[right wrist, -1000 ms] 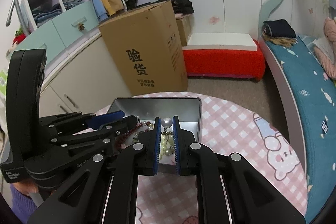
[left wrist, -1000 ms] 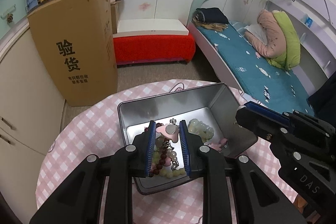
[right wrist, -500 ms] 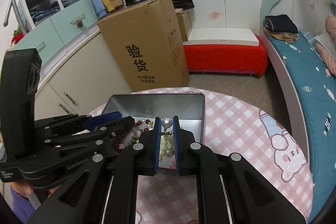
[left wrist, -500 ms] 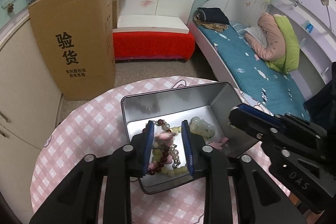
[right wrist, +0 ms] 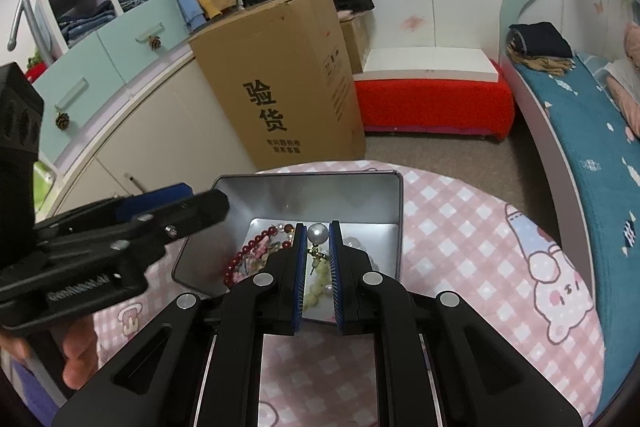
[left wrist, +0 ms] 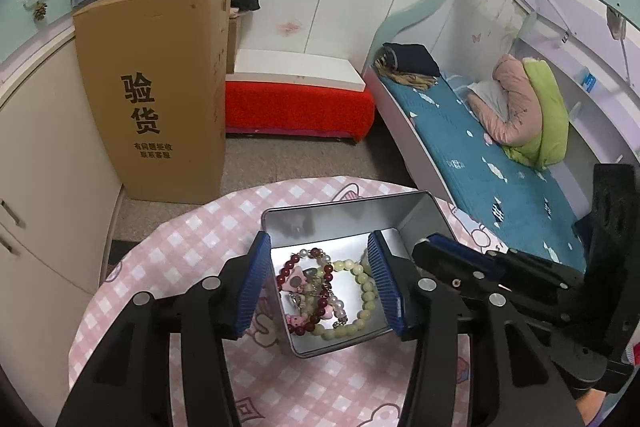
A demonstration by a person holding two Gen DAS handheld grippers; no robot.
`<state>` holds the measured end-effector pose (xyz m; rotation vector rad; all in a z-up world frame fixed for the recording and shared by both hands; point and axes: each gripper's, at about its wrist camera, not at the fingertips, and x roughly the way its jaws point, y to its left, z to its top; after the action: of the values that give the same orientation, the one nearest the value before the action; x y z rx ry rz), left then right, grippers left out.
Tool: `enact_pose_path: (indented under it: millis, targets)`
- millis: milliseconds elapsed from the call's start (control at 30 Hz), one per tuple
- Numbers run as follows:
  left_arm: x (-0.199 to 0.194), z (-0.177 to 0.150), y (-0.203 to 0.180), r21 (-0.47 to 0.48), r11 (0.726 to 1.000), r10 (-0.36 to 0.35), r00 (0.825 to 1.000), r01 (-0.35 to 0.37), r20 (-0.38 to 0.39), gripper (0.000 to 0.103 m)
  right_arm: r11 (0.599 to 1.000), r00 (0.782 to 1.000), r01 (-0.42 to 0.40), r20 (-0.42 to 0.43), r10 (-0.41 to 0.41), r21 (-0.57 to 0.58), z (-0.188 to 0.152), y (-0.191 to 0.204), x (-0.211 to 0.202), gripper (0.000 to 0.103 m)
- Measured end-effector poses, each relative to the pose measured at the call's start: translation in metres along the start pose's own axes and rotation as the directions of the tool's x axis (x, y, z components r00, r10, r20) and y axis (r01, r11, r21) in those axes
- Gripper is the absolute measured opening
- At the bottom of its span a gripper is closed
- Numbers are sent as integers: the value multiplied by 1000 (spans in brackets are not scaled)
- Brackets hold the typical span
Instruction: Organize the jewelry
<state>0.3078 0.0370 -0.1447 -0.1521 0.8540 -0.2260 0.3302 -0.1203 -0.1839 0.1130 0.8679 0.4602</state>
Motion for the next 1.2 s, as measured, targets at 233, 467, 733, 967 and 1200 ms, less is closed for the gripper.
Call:
enact_pose_path:
  millis: [233,467,733,967,1200]
  targets:
    - [-4,-5,2,-7,999,35,999,-35,18,58,1000,1000,4,-8,-4,21,-6,-2,2,12]
    - [-10,-11,6,-17,998,65,997,-64,31,64,1000,999,20,28,-20,22,-8,-1,-19,14]
    - [-50,-21,3,-41,991,132,984,-128,123,79,996,989,86,120,-85,-4,-20,15,-72,54]
    - [-102,-43,-11,-26,990,143,965,-141,221,88,990,967,135,225,-123,-40,-36,44,-137,65]
    - [-155,-68,-35,23,989,134,944,-148,301,95,983,941,172,306,-143,-70,-61,71,-194,71]
